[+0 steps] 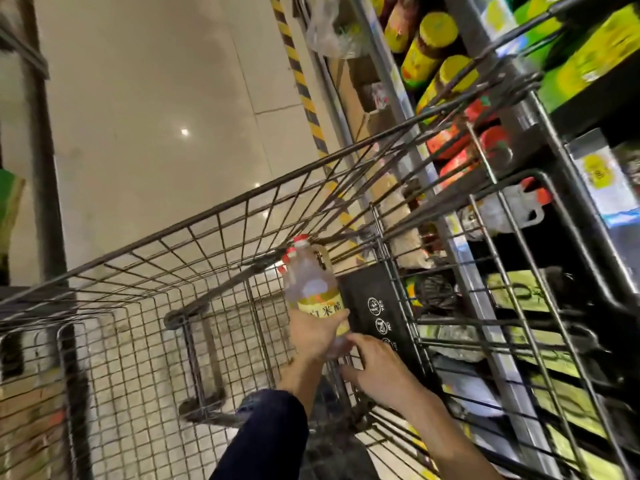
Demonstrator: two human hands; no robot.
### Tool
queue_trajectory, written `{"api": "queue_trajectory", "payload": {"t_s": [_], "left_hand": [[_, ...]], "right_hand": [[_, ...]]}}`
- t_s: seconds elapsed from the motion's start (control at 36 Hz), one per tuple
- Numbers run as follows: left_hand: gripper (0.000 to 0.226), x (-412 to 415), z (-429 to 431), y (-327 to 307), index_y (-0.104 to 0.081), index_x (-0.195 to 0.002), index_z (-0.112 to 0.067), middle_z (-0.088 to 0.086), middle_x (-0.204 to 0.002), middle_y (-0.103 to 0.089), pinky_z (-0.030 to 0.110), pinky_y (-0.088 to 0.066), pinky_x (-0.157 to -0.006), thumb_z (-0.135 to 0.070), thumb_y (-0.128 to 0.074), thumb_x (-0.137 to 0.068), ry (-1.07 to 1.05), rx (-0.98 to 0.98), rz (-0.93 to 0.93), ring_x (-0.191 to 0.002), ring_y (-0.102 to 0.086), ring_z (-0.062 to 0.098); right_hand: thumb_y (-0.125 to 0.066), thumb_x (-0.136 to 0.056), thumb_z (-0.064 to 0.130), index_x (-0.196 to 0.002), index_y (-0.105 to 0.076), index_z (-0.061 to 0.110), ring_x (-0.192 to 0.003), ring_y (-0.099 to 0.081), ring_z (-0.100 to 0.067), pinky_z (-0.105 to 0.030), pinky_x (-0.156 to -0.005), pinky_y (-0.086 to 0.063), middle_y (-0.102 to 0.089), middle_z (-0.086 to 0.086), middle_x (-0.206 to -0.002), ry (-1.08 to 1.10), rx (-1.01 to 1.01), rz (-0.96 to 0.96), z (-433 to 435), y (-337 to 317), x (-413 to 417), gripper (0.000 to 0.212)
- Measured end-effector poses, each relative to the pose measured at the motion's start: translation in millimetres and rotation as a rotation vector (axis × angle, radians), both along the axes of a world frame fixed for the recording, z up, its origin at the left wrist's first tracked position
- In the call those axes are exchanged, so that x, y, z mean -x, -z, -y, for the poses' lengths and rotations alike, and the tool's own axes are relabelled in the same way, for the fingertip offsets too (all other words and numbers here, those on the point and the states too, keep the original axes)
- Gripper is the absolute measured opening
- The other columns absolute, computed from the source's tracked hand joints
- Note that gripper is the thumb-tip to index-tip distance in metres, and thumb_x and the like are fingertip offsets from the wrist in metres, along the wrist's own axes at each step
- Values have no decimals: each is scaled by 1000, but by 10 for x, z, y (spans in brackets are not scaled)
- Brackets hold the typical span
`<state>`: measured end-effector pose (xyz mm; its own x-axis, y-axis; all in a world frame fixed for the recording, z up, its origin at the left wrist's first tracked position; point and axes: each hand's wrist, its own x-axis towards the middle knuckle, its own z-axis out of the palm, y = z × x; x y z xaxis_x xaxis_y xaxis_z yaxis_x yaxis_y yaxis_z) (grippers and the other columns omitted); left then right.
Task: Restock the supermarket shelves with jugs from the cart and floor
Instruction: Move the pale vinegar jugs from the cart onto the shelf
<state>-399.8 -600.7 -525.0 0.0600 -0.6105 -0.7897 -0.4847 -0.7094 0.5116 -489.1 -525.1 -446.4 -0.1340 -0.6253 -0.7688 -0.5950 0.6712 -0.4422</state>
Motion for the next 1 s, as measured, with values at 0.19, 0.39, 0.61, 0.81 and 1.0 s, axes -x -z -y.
{"api": "queue_trajectory", "payload": {"t_s": [0.19, 0.39, 0.61, 0.81, 1.0], "left_hand": [[61, -154, 22, -76, -46, -101, -12, -2, -89, -57, 24, -44, -69, -23, -88, -59, -31, 23, 58, -86, -60, 16], [97, -772, -65, 367, -59, -109, -12, 5, -94, -71, 38, -60, -66, -56, -83, -26, -26, -26, 82, -77, -70, 19], [66, -1370, -89, 42, -65, -89, -16, 6, -81, -73, 43, -60, -72, -45, -88, -34, -38, -28, 108, -73, -71, 22], [76, -1677, -137, -33, -67, -94, -12, 9, -85, -74, 50, -58, -77, -44, -89, -28, -169, -54, 6, -80, -72, 28], [66, -1747, -137, -212, -68, -87, -13, 8, -83, -75, 40, -58, -75, -39, -85, -29, -256, -29, -90, -80, -72, 27]], "right_hand": [[-62, -86, 33, -132, -48, 23, -126, -46, -16, -26, -101, -36, -52, 4, -133, -7, -15, 14, 3, 64, 9, 49], [-64, -86, 29, -130, -52, 22, -121, -51, -13, -25, -100, -40, -54, 5, -130, 32, 36, 77, 15, 85, -26, 46], [-67, -82, 30, -116, -58, 22, -106, -55, -13, -25, -85, -44, -59, 2, -116, 97, -20, 91, 141, 308, -147, 36], [-74, -78, 23, -104, -58, 16, -92, -62, -16, -25, -68, -50, -64, -1, -99, 234, -23, 97, 392, 575, -333, 31], [-75, -77, 37, -112, -60, 8, -99, -64, -27, -31, -77, -50, -66, -10, -107, 319, -160, -33, 578, 1053, -441, 48]]}}
